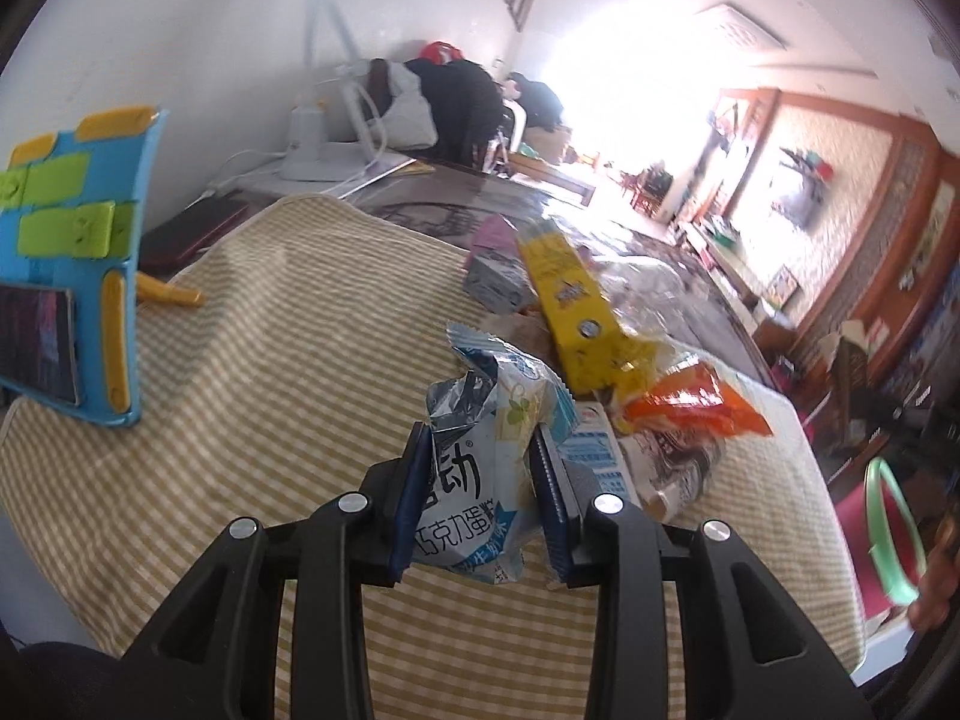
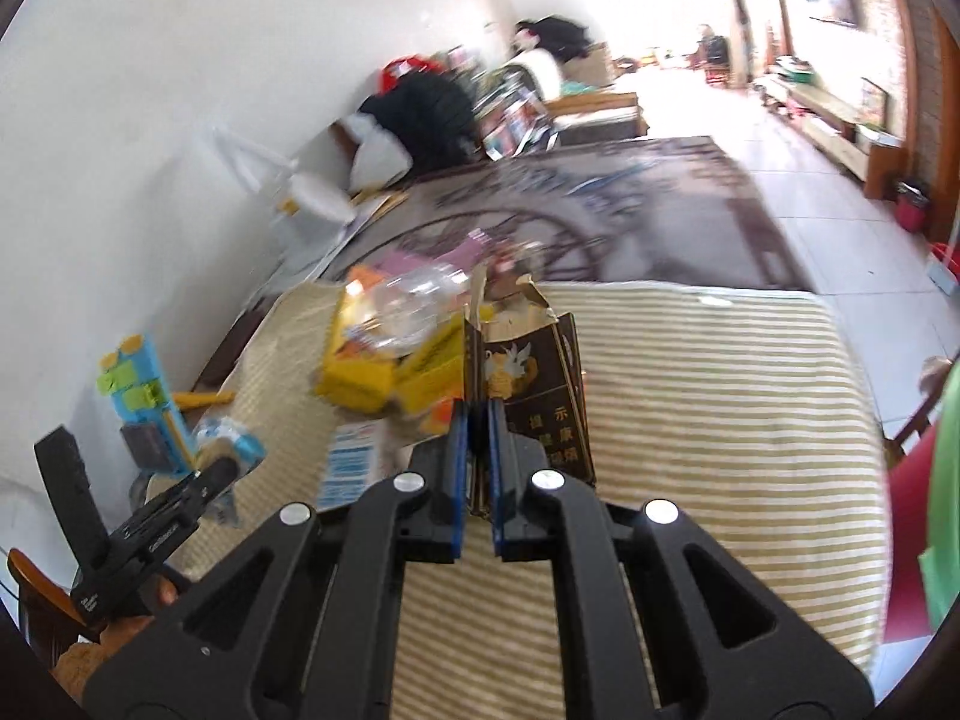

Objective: Collect trash
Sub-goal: 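Carry the brown carton into the bucket and open the right gripper while the left carries the pouch over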

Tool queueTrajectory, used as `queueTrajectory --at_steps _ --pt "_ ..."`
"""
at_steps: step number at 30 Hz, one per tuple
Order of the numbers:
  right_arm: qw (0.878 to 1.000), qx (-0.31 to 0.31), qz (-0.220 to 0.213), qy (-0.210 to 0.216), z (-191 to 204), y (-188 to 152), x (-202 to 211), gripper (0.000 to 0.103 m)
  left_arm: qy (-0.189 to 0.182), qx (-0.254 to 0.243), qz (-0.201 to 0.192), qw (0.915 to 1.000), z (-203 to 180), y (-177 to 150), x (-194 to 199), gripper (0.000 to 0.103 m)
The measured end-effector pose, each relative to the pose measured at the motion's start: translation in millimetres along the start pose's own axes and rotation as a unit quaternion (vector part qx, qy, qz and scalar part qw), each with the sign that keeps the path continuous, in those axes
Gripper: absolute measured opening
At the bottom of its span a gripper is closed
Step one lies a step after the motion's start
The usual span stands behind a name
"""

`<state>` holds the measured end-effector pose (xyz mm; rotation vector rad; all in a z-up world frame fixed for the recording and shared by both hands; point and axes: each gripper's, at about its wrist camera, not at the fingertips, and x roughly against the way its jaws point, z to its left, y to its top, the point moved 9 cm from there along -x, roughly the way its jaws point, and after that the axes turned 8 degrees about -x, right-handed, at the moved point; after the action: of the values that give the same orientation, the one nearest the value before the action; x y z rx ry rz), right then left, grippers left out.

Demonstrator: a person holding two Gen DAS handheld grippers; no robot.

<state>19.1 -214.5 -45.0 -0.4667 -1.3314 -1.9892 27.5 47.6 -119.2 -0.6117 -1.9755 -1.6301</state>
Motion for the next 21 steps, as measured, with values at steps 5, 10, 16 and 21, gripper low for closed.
queueTrajectory --at_steps 5,10,16,21 --pt "0.999 -0.014 -0.031 -0.029 -44.4 9.0 28.4 0.007 -0.034 -0.01 0.019 0.9992 -42.5 -5.4 -5.3 0.032" --pt "0.996 -0.047 -0.057 -0.051 -97.8 15.8 61.1 0.007 -0.086 -0.042 0.044 0.9944 -109.0 -14.2 -16.5 0.032" --pt "0.987 -0.088 -0.093 -0.093 -156.4 20.8 97.3 0.007 -0.149 -0.082 0.065 0.9833 -192.4 -24.1 -24.4 0.032" --pt "0.977 -0.129 -0.11 -0.129 -205.2 17.6 121.0 0.007 -0.192 -0.096 0.072 0.9741 -245.7 -23.7 -27.6 0.032"
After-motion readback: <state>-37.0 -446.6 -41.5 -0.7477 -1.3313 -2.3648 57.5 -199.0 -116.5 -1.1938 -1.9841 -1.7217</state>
